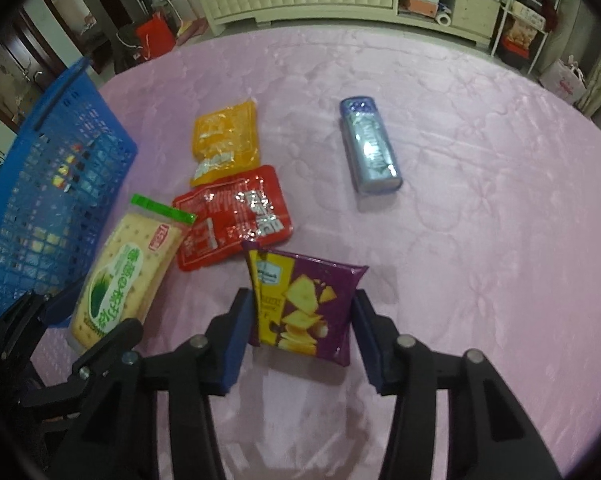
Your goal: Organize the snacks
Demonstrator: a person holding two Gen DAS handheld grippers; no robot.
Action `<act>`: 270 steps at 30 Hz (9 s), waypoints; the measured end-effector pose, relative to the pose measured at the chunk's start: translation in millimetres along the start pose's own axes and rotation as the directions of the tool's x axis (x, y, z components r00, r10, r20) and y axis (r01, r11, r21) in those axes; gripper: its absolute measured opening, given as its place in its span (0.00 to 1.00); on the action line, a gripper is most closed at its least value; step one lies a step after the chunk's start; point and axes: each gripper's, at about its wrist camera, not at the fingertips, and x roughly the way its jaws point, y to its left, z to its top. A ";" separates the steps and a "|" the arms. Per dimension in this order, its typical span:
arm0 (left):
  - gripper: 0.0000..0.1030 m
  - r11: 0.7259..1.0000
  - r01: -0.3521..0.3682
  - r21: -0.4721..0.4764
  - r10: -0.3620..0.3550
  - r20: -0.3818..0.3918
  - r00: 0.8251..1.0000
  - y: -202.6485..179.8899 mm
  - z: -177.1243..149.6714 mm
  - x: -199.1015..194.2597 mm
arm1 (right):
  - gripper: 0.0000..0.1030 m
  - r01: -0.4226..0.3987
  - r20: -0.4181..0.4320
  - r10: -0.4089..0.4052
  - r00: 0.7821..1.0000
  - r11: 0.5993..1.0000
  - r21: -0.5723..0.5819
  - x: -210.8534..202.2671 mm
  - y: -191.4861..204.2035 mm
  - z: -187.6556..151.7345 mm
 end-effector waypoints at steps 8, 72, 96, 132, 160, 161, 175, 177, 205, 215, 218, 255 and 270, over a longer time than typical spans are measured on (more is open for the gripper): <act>0.51 1.000 0.004 0.004 -0.004 0.058 0.998 -5.2 2.4 -42.9 | 0.52 -0.008 0.061 0.009 0.998 1.000 -0.017 -48.1 4.4 -7.8; 0.51 0.972 -0.135 -0.193 0.178 0.228 0.957 183.9 -8.4 -190.6 | 1.00 -0.120 0.123 0.170 0.978 0.933 -0.341 -84.6 249.7 24.1; 0.51 0.989 -0.081 -0.120 0.101 0.171 0.980 165.4 10.6 -153.8 | 1.00 0.005 0.173 0.045 0.984 0.961 -0.278 -85.7 204.8 25.9; 0.77 0.998 -0.063 0.029 0.054 0.237 0.970 75.8 2.1 -203.4 | 1.00 -0.015 0.277 0.067 0.958 0.982 -0.188 -164.2 131.9 -13.4; 0.80 0.999 -0.021 0.037 0.017 0.105 0.994 -43.4 55.2 -91.0 | 1.00 0.125 0.297 -0.071 0.952 0.978 -0.168 -146.2 -3.2 2.4; 0.80 0.999 -0.030 0.030 0.028 0.093 0.995 -44.3 59.1 -82.7 | 1.00 0.132 0.293 -0.079 0.953 0.978 -0.164 -141.8 -8.2 5.9; 0.80 0.991 -0.050 -0.125 0.035 -0.122 0.992 -29.2 94.5 26.7 | 1.00 0.045 0.142 -0.028 0.990 0.992 -0.116 -54.8 -51.8 69.4; 0.80 0.990 -0.048 -0.132 0.029 -0.138 0.990 -29.0 97.8 36.2 | 1.00 0.043 0.113 -0.030 0.993 0.992 -0.117 -40.9 -53.3 74.7; 1.00 0.936 -0.242 -0.257 0.145 -0.346 0.927 -30.4 96.3 117.8 | 1.00 0.061 0.030 -0.059 0.998 0.997 -0.050 2.0 -88.4 78.6; 0.87 0.935 -0.243 -0.258 0.138 -0.367 0.920 -28.2 108.5 112.8 | 1.00 0.017 0.019 -0.016 1.000 0.998 -0.054 2.4 -88.4 73.3; 0.56 0.939 -0.233 -0.253 0.135 -0.354 0.926 -27.1 110.1 102.0 | 1.00 0.000 0.013 0.001 1.000 0.998 -0.062 3.4 -86.1 71.0; 0.09 0.987 -0.090 -0.130 0.081 -0.071 0.994 -24.5 110.4 53.1 | 0.74 -0.103 0.092 0.109 0.990 0.993 -0.060 22.5 -62.0 88.6; 0.09 0.991 -0.090 -0.096 0.086 -0.045 0.995 -28.0 103.1 55.0 | 0.34 -0.001 0.150 0.023 0.988 0.990 -0.140 28.7 -49.3 83.3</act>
